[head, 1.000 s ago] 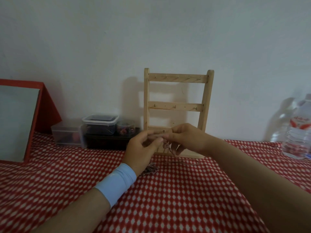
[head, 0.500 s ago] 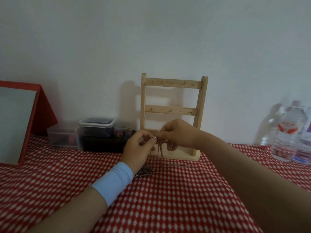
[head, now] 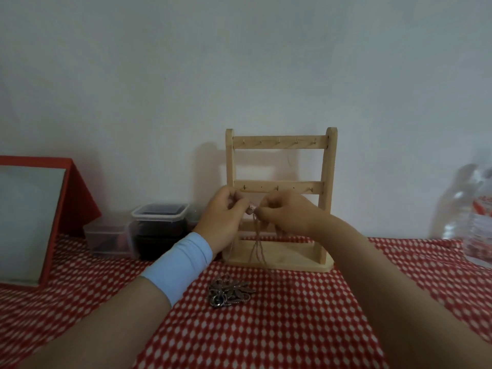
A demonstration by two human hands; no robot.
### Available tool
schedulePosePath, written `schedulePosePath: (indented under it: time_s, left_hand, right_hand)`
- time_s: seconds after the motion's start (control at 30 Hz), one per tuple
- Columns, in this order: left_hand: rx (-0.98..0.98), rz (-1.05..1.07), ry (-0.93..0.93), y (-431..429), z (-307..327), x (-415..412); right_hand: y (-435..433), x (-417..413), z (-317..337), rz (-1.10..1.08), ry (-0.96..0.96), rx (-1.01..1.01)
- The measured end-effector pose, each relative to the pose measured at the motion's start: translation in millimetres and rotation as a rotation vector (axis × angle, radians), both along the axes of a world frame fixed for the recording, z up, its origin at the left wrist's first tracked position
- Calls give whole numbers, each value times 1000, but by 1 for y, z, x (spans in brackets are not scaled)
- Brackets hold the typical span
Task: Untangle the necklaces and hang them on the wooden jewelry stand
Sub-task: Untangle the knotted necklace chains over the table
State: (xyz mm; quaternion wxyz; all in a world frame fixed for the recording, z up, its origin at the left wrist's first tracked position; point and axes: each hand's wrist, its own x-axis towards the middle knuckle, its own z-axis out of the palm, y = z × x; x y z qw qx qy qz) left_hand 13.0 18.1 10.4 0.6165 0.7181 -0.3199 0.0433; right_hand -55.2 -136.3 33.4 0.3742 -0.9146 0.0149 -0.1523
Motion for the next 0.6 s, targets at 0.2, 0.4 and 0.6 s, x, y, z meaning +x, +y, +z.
schedulePosePath:
  time_s: [0.2, 0.4, 0.6]
  left_hand:
    - [26, -107, 104, -15, 25, 8]
    - [-125, -304, 317, -19, 38, 5]
    - [123, -339, 181, -23, 39, 5]
  right_hand:
    - [-12, -5, 3, -6, -100, 366]
    - [-17, -12, 10, 94, -34, 583]
    - [-16, -10, 14, 56, -88, 614]
